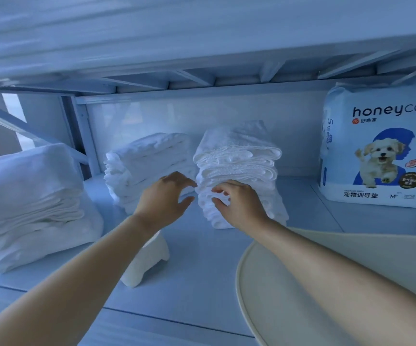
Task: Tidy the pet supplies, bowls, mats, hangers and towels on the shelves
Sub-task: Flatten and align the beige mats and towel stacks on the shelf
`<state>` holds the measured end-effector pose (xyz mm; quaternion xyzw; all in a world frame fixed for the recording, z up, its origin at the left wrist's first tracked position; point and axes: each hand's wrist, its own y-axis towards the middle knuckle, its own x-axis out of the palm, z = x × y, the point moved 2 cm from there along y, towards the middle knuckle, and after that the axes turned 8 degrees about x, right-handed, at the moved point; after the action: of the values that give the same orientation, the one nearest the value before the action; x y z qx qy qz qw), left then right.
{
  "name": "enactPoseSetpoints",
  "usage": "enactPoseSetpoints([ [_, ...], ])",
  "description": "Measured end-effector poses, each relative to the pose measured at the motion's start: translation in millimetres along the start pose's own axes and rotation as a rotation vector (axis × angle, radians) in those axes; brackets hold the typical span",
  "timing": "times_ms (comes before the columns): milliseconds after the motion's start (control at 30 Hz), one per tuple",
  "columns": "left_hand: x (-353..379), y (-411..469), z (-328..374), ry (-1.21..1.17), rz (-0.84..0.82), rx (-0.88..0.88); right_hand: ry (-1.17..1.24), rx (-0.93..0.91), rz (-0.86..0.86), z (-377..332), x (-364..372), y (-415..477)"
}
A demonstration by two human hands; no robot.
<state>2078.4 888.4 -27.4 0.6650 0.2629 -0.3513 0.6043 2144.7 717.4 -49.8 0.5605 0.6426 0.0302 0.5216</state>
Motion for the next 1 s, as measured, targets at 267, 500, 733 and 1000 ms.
enactPoseSetpoints([
  [267,-29.8,-27.7,-84.6,0.104,-0.077,-0.127,0.052,-0.091,-0.09,-60.2,59.5,31.5],
  [500,-29.6,-23.6,-128.7,0.094,-0.106,-0.197,0.028,-0.103,-0.162,-94.4,110.9,66.6],
  [733,10.3,-30.3,-145.9,0.067,-0.215,-0.363,-0.032,-0.105,-0.233,-95.1,149.5,91.5],
  [1000,33.5,-16.4,-163.4,0.09,-0.27,-0.399,-0.061,-0.104,-0.292,-77.8,171.7,108.6],
])
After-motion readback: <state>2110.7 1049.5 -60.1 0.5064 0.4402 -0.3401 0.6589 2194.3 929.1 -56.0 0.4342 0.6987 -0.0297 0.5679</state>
